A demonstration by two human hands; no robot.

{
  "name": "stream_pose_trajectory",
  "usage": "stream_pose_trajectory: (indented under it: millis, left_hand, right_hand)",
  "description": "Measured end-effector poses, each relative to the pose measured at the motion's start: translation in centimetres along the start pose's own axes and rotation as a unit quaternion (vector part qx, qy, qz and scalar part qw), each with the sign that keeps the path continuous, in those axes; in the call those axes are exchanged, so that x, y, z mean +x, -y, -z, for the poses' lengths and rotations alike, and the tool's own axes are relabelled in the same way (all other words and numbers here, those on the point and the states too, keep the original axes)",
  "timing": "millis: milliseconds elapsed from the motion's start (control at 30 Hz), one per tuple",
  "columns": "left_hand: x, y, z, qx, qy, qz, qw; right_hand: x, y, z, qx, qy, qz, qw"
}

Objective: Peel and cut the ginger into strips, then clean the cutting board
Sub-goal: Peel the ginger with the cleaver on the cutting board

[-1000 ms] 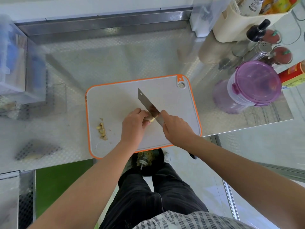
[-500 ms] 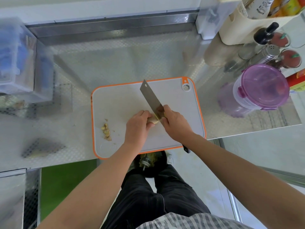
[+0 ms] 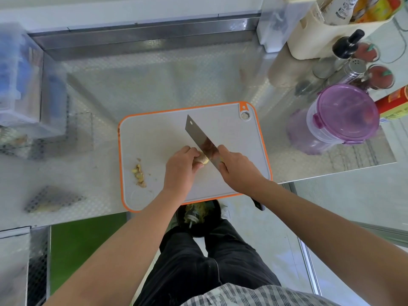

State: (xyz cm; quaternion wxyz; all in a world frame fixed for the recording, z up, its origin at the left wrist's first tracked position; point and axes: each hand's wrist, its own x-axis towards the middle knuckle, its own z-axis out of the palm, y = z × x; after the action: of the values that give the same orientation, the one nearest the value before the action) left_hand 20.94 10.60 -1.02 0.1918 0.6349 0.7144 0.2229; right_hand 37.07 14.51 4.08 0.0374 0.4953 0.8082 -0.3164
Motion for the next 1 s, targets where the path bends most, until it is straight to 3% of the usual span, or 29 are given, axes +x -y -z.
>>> stream_pose_trajectory:
  millis: [567, 800, 1000]
  left_hand:
    - [0.1, 0.0, 0.2, -0.016, 0.009, -0.003, 1.000]
    - [-0.1, 0.0, 0.3, -0.029, 0.005, 0.006, 1.000]
    - [-0.1, -0.1, 0.3, -0.020, 0.005, 0.009, 1.000]
  right_hand:
    - [2.7, 0.2, -2.2, -0.003, 0.005, -0.046, 0.999]
    - [1.7, -0.1, 0.0, 0.039, -0.038, -0.007, 0.999]
    - [-0.1, -0.2, 0.4, -0.005, 0.000, 0.006, 1.000]
